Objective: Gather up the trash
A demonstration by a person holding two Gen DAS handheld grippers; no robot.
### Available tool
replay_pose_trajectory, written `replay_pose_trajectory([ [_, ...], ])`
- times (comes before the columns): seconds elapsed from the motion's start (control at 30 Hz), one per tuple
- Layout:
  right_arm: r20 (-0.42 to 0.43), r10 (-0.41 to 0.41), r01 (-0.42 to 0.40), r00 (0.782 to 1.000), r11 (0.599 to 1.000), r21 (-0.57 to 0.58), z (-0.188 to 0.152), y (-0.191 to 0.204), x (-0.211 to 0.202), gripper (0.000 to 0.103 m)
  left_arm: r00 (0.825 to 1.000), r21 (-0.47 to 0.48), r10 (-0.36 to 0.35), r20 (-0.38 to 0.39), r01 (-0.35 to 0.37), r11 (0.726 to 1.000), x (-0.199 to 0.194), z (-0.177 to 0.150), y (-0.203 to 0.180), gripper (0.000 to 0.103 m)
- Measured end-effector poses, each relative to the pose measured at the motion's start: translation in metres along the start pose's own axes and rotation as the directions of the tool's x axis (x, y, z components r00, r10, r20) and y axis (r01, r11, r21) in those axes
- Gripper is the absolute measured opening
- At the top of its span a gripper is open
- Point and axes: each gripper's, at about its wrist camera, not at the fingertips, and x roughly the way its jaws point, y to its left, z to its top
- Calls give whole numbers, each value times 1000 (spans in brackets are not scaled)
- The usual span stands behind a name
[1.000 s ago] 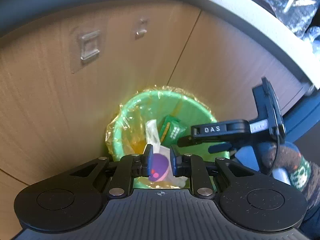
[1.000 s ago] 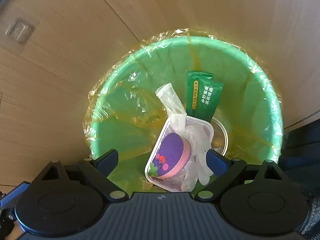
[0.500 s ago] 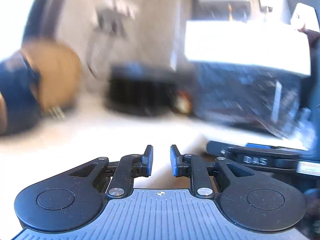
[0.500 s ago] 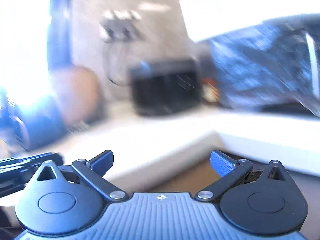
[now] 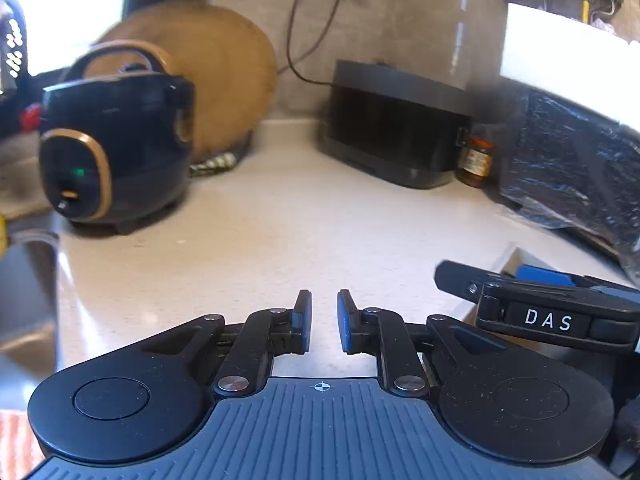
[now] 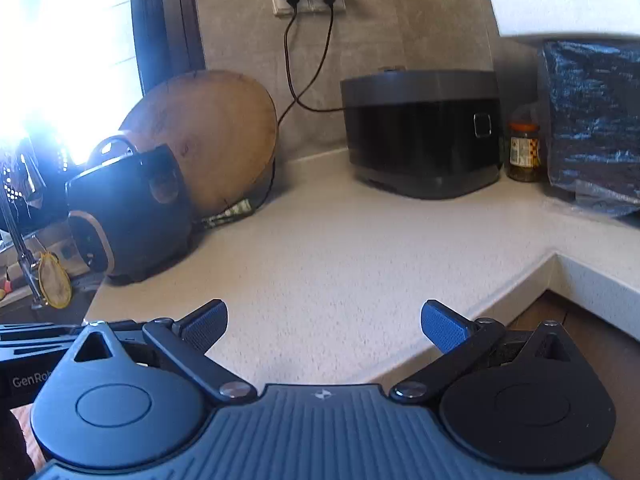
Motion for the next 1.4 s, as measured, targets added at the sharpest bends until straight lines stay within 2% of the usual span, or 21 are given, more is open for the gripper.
replay_pose_trajectory([
  [0.1,4,-52,52,999,998,-44,-7,3,-4,103,999,28,44,24,-44,999,-5,-3,-8,18],
  [0.23,-32,-49,47,998,997,-66,-8,4,2,103,996,41,85,32,-86,995,-3,-2,-16,18],
  [0.47,-70,-45,40,997,996,-79,-15,3,7,103,995,-2,69,-78,-70,998,13,-22,-9,18],
  [0.6,-82,-43,36,996,996,-84,-19,3,8,103,992,-18,58,-111,-60,998,17,-27,-7,18],
  [1.4,-97,-41,35,994,998,-61,-23,-4,11,103,991,-9,41,-126,-42,999,21,-26,-10,18],
])
